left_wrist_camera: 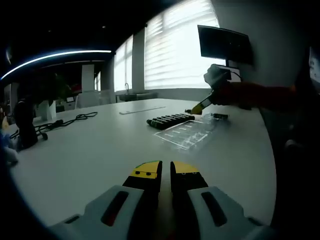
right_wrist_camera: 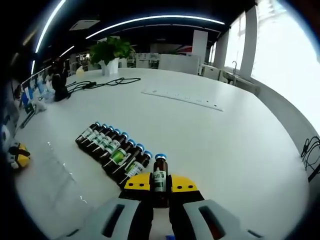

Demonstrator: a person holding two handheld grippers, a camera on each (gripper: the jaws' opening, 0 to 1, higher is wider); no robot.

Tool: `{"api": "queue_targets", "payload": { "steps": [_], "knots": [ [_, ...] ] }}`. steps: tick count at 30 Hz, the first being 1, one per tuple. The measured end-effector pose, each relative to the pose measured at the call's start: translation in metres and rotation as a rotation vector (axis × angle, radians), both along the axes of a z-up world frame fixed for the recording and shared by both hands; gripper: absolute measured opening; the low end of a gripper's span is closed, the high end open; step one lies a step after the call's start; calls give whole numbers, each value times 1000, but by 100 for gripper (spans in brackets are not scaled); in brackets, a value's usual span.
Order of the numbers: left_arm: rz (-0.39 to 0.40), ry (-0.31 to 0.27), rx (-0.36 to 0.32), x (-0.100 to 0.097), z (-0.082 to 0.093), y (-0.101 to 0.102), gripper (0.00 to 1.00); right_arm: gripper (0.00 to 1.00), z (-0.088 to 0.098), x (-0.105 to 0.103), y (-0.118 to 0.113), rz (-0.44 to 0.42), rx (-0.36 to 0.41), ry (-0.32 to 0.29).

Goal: Grip medicine bottles put into box

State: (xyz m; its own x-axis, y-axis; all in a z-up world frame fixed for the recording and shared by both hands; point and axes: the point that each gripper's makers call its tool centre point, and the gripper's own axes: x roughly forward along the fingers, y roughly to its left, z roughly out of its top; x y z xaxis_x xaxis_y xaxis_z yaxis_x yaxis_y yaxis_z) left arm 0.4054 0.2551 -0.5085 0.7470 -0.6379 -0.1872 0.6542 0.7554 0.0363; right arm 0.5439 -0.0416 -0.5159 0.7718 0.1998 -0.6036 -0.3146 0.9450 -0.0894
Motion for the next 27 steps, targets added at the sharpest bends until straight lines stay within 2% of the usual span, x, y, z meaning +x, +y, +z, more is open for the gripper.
{"api": "queue_targets", "payload": {
  "steps": [13, 27],
  "knots": [
    [0, 0, 7, 0, -1, 0, 2, 7, 24, -23, 1, 18, 24, -49],
    [1, -3, 9, 0, 0, -1, 2, 7, 35, -56, -6, -1, 99, -86]
  ]
}}
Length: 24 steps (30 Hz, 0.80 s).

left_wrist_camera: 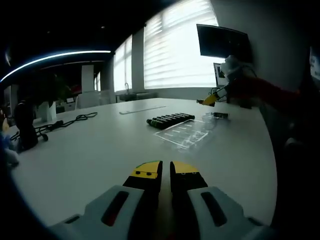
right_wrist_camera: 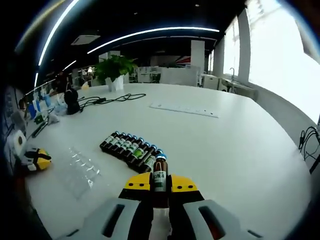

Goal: Grip medicine bottles put into box

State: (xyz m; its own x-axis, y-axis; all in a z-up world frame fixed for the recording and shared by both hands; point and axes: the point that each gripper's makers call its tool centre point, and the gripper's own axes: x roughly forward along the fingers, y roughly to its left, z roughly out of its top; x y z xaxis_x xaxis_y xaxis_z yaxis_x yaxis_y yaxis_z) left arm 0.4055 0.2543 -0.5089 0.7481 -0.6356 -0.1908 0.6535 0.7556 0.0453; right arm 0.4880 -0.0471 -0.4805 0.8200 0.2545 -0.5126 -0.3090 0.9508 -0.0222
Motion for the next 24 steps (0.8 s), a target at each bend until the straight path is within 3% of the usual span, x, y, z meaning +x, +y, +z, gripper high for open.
{"api": "queue_targets", "payload": {
  "steps": [9, 24],
  "knots": [
    [1, 1, 4, 0, -1, 0, 2, 7, 2, -18, -6, -34, 30, -14],
    [1, 2, 6, 0, -1, 0, 2, 7, -12, -39, -13, -96, -19, -19]
  ]
}}
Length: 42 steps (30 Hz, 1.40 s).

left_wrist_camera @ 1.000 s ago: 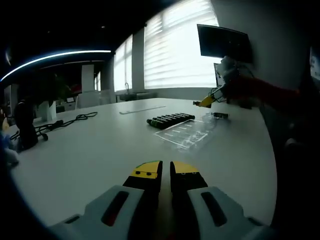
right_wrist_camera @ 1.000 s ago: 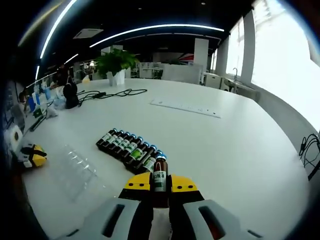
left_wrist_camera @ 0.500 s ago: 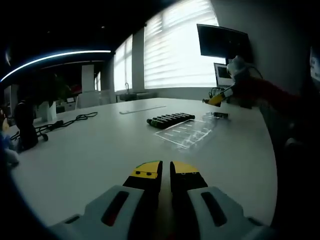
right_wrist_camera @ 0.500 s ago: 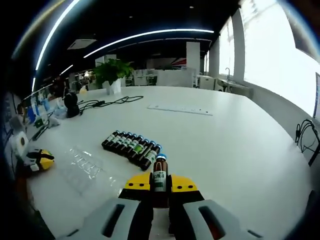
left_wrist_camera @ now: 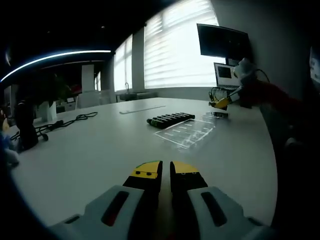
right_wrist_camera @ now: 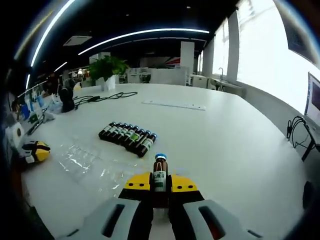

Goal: Grip medicine bottles put into box

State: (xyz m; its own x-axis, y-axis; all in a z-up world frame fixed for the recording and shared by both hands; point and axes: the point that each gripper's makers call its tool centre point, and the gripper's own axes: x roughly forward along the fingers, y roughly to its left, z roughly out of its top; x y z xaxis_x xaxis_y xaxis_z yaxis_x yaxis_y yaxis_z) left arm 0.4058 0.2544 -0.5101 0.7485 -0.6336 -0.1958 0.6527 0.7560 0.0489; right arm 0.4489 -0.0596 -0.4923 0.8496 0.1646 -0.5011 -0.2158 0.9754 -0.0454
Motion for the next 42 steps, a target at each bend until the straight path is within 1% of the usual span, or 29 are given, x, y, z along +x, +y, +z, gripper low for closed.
{"api": "queue_targets", "payload": {
  "steps": [4, 6, 10, 16, 22, 35, 39, 41, 42],
  "knots": [
    [-1, 0, -2, 0, 0, 0, 2, 7, -10, -1, 0, -19, -38, 10],
    [-1, -1, -1, 0, 0, 0, 2, 7, -12, -1, -2, -40, -60, 8],
    [-1, 0, -2, 0, 0, 0, 2, 7, -15, -2, 1, -44, -86, 11],
    [-2, -1, -2, 0, 0, 0, 2, 7, -14, -1, -1, -57, -82, 13],
    [-1, -1, 0, 0, 0, -1, 2, 7, -20, -2, 0, -53, -103, 29],
    [-2, -1, 0, -1, 0, -1, 2, 8, -20, -1, 0, -74, -137, 23],
    [-3, -1, 0, -1, 0, -1, 2, 8, -22, -2, 2, -64, -124, 33],
    [-2, 0, -1, -1, 0, -1, 2, 12, -18, -1, 0, -71, -120, 8],
    [-2, -1, -1, -1, 0, -1, 2, 12, -18, -1, -1, -73, -125, 11]
  ]
}}
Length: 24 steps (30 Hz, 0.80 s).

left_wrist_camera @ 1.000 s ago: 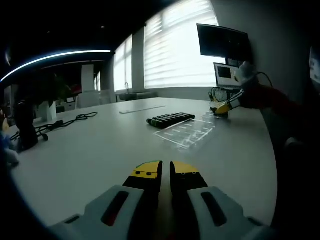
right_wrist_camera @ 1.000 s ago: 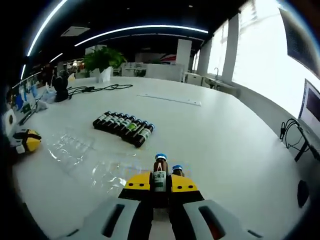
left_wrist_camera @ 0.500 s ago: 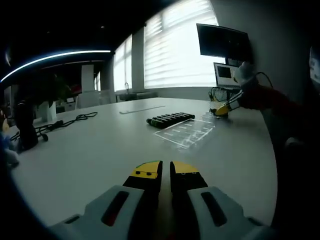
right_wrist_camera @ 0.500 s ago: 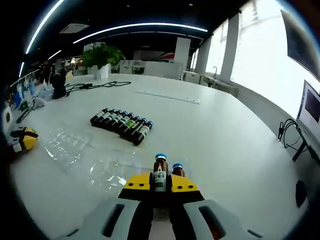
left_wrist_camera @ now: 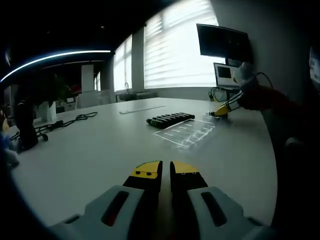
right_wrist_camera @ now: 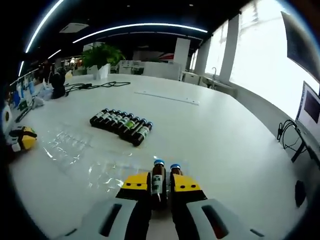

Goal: Grip medicine bottles put into box

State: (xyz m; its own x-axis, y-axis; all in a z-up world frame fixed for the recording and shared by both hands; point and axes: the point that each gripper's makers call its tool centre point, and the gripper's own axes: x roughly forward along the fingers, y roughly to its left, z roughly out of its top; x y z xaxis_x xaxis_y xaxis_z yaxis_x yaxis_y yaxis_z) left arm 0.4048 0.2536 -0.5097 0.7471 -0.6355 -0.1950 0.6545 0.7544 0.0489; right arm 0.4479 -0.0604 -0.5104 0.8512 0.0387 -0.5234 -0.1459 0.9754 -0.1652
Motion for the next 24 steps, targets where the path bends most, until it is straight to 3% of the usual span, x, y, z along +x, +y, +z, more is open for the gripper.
{"api": "queue_targets", "payload": {
  "steps": [9, 11, 24],
  "knots": [
    [0, 0, 2, 0, 0, 0, 2, 10, 12, -3, -8, -6, 51, -41],
    [0, 0, 0, 0, 0, 0, 2, 9, 12, -6, -8, -10, 92, -34],
    [3, 2, 5, 1, -1, 1, 2, 5, 12, -18, 2, 102, 179, 11]
  ]
}}
